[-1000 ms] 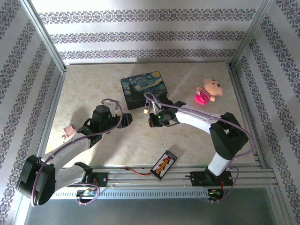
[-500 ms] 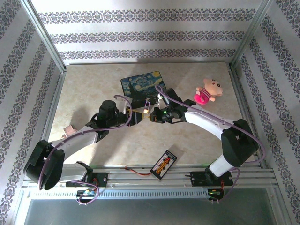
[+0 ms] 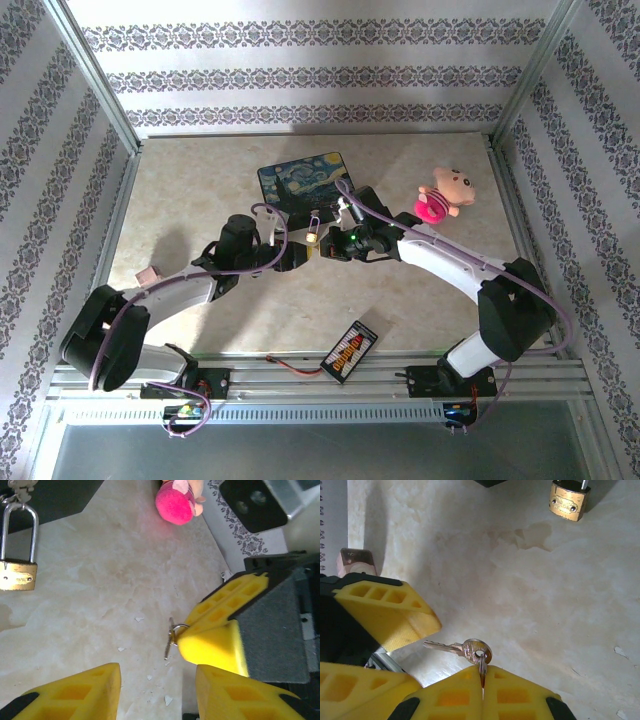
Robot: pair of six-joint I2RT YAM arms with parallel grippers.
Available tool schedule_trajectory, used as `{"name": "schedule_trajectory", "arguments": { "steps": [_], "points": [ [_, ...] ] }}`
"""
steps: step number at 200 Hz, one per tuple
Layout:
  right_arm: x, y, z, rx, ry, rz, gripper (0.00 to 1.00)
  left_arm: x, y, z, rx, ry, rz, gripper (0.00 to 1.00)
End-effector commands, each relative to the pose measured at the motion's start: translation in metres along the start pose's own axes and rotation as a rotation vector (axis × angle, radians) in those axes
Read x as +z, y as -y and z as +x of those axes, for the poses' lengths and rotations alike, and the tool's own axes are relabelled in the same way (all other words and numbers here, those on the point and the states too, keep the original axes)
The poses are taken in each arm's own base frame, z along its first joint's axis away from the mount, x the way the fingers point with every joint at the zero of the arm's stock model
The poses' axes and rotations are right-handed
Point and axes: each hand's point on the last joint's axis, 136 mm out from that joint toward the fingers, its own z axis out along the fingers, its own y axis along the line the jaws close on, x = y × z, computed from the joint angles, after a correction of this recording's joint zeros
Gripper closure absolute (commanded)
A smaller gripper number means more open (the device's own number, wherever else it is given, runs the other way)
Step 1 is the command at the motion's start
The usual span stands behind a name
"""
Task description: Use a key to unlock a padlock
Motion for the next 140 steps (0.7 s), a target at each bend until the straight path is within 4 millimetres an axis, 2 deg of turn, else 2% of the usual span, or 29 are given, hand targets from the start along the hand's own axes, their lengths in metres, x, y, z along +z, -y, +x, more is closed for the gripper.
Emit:
{"name": "schedule_trajectory", "arguments": {
  "steps": [1,61,140],
  "points": [
    [-0.005,-0.008,0.004,-0.01,0.006,-0.031,1.0,0.005,0.018,-0.011,-0.001,0.028,0.071,0.59],
    [-0.006,-0.011,0.004,-0.016,0.01,-0.036,1.0,0.007,0.023,-0.019,-0.032,0.071,0.109,0.62],
    [-0.007,-0.014,0.003,-0.02,0.016,-0.046,1.0,0.011,0.018,-0.017,-0.053,0.063,0.106,0.77]
  ]
}}
